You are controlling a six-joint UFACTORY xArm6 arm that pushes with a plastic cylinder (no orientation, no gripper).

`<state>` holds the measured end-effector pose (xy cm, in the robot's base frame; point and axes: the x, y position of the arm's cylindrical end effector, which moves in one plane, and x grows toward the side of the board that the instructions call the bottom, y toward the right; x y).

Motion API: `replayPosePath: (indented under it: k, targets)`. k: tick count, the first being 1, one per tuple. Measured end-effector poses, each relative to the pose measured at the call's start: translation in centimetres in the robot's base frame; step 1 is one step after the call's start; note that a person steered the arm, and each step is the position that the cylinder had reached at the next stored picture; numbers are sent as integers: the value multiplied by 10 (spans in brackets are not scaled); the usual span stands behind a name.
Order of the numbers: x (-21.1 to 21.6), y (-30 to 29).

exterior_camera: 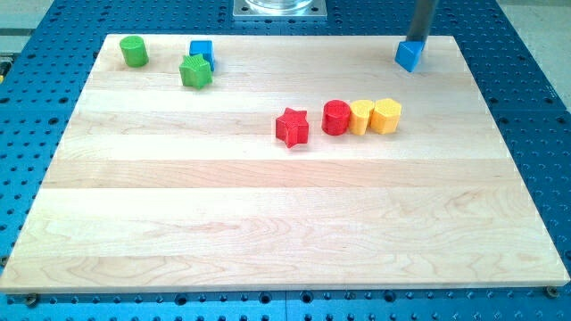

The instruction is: Move the blue triangle towards the top right corner of the board

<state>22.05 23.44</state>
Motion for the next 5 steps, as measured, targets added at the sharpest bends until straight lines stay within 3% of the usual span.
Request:
replayPosePath:
  k: [1, 3, 4, 5]
  targets:
    - [0, -10]
    - [-5, -85]
    - [26, -124]
    - [85, -125]
